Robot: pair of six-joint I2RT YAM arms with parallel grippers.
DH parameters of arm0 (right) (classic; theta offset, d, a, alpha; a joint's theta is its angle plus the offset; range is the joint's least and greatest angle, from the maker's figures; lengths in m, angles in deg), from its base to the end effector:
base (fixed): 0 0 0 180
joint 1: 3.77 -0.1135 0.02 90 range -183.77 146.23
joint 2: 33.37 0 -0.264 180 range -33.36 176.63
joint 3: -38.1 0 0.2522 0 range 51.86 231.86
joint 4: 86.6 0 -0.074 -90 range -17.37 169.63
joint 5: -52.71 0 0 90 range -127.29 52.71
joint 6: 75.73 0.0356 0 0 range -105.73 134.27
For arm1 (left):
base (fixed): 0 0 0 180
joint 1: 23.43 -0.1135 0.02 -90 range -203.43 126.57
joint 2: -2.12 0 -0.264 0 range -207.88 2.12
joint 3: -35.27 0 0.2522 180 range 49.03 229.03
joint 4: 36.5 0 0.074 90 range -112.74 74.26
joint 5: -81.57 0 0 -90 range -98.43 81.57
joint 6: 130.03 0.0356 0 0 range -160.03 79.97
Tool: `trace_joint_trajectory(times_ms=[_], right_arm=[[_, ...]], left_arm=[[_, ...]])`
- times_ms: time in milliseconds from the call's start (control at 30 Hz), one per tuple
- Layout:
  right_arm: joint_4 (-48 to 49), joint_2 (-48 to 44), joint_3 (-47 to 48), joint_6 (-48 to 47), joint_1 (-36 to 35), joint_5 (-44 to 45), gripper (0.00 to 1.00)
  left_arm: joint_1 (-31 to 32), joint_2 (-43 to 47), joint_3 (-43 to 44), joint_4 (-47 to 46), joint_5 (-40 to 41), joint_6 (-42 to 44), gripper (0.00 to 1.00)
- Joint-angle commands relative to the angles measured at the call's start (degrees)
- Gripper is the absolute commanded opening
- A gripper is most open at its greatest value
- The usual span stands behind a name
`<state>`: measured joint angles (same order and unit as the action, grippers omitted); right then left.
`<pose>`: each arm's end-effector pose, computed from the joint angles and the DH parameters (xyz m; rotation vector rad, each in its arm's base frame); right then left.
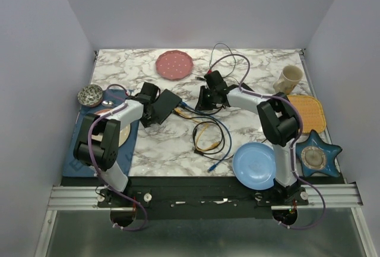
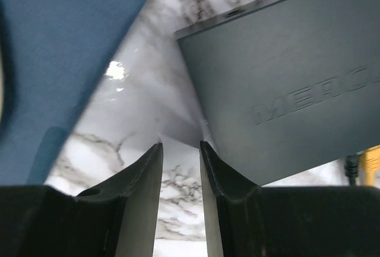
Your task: Pull the plug from the switch port
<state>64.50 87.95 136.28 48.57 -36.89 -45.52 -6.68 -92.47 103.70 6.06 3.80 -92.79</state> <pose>0.3794 0.2536 0.1538 -0.0374 2.5925 0.6499 0.2961 -0.0812 0.1641 -0.8916 2.5664 -0.0518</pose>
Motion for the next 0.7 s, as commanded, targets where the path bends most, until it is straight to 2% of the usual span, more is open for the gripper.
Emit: trace_joint_trajectory(times_ms=[0,167,467,667], right_arm=[[2.46,-3.36,-8.73,1.99,-1.41,-4.42,0.30],[6.43,-7.67,-17.43,4.19,-4.14,-4.95,0.30],[9.33,-12.50,-22.28,7.09,-9.23,-6.18,0.30],[10.56,-16.45,-26.50,8.23,-11.52,-6.27,0.30]], left_arm=[[-0.14,-6.30,1.13,-2.60,-5.63,1.77,0.39],[-0.14,-8.77,4.64,-3.31,-7.83,2.30,0.39],[0.21,-11.59,11.85,-2.52,-11.09,3.79,0.39],[0.74,-9.83,9.76,-2.34,-11.17,4.41,0.39]])
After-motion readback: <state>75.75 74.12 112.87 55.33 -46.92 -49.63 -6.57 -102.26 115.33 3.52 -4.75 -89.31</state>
